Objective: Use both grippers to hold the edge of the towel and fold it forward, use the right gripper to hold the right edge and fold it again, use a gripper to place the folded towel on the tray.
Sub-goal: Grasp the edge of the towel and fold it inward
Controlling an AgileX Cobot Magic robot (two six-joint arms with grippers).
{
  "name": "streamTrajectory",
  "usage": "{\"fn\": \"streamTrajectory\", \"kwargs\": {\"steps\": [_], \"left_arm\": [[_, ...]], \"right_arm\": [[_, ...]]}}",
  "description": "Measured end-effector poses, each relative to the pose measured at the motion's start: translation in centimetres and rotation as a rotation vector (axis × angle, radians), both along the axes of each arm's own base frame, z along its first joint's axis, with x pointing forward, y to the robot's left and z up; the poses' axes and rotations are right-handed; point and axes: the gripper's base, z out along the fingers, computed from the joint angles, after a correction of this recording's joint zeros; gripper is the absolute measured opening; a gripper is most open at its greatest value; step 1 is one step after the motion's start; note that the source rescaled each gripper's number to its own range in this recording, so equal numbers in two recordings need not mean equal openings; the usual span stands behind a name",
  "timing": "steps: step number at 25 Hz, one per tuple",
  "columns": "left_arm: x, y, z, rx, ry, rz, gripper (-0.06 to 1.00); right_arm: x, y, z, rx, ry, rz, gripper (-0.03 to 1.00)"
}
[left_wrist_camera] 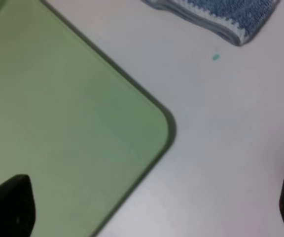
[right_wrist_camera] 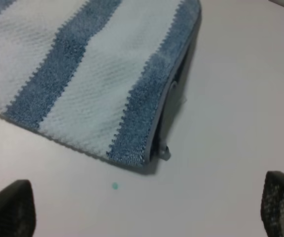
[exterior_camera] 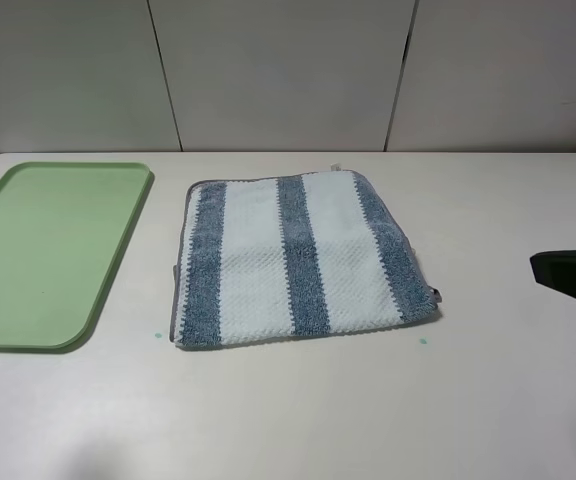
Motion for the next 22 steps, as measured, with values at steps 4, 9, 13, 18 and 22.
{"fn": "streamTrajectory", "kwargs": {"steps": [4,9,13,18,22], "left_arm": [[0.5,-0.2,0.2,0.021,-0.044,-0.043,1.00],[2.3,-1.6,-0.6,0.069,0.051,-0.109,0.99],[3.7,-3.3,-1.7,0.131,0.128,-0.211,0.99],[5.6,-5.2,-3.2,0.218,0.190,-0.296,0.99],[7.3,-6.7,-4.8,0.287,0.219,-0.350,0.99]], "right_arm": [[2.2,0.0,0.7,-0.048,0.005,0.051,1.00],[4.8,-0.1,0.6,-0.168,-0.004,0.170,1.00],[5.9,-0.1,-0.4,-0.291,-0.020,0.312,1.00],[6.5,-0.1,-1.0,-0.395,-0.054,0.435,1.00],[7.2,-0.2,-1.5,-0.414,-0.051,0.443,1.00]]}}
